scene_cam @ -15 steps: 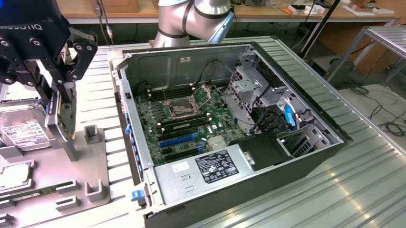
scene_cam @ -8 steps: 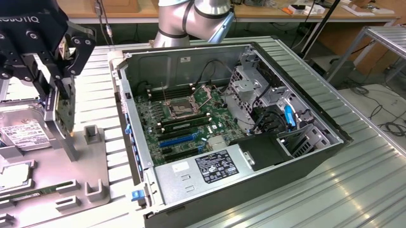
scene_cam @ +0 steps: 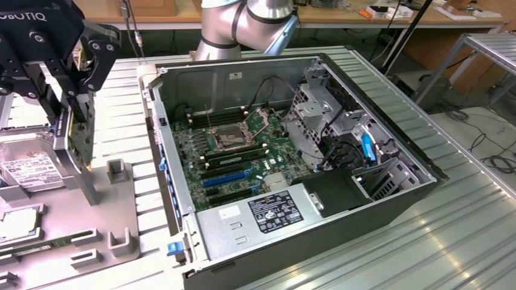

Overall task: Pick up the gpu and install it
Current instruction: 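Pick up the gpu and move the gpu toward the slot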

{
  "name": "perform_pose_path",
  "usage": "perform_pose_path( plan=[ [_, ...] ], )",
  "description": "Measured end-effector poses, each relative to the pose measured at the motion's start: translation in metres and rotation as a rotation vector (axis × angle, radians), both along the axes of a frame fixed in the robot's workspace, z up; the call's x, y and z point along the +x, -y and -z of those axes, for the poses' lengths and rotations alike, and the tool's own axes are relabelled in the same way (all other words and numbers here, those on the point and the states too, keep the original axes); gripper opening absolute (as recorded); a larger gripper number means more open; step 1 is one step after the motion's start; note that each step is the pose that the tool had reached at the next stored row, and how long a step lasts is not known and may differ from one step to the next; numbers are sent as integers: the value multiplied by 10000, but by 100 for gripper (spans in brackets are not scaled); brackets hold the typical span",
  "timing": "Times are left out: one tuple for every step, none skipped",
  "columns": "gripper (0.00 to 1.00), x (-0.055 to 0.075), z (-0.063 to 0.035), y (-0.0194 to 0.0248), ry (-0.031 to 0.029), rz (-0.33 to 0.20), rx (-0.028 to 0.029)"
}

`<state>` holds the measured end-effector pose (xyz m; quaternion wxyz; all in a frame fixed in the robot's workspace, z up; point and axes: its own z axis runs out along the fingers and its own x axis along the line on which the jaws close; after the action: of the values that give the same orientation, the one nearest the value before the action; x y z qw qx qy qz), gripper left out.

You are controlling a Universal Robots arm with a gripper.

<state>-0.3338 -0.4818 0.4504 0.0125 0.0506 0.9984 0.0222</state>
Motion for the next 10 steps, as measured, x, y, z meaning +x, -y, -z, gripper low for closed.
perform_pose_path(
  plan=[
    [27,0,0,0,0,0,0],
    [27,0,0,0,0,0,0],
    [27,3,1,1,1,-1,2],
    [27,15,0,0,-1,-1,0],
    [27,34,0,0,0,-1,0],
    [27,50,0,0,0,-1,1],
    [27,74,0,0,0,0,0],
    [27,85,0,0,0,0,1],
    [27,90,0,0,1,1,1],
    [27,98,0,0,0,0,0]
  ],
)
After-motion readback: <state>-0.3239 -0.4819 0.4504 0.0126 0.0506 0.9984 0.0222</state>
